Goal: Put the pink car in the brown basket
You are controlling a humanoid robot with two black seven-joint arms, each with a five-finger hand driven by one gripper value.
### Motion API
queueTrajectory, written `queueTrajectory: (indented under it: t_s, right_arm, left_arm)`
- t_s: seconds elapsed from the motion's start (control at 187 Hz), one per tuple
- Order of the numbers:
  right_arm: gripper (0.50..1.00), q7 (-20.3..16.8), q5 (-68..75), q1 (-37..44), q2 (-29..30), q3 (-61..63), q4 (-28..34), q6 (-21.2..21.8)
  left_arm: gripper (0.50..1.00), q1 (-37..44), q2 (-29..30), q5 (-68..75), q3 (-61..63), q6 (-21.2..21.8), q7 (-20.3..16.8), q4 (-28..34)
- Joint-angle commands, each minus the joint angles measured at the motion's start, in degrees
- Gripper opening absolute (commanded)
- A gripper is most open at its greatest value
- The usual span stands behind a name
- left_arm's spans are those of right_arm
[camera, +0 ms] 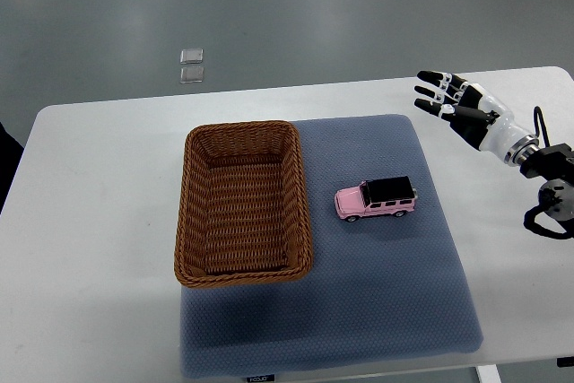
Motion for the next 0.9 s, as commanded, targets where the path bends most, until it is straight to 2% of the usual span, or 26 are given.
queueTrajectory:
  t_s: [0.0,0.332,0.62,0.893]
  right_arm:
    - [0.917,0.04,-1.86,0.70,-1.46,-0.14,1.27,0.49]
    - [0.917,0.13,-17.77,2.89,-4.45,-0.23,6.81,1.54]
    - [0.915,2.50,-35.17,5.44,-6.65,-0.41,10.67,4.44]
    - [0.915,3.12,-45.28,5.97,-6.91,-2.96,14.02,3.39]
  left_arm:
    - [1.000,0.22,0.00,0.00,0.00,0.05,0.06,0.17]
    - [1.000,0.22,0.00,0.00,0.00,0.05,-0.02,0.17]
    - [1.000,0.31,0.00,0.00,0.09,0.05,-0.02,0.17]
    - [1.000,0.31,0.00,0.00,0.00,0.05,0.06,0.17]
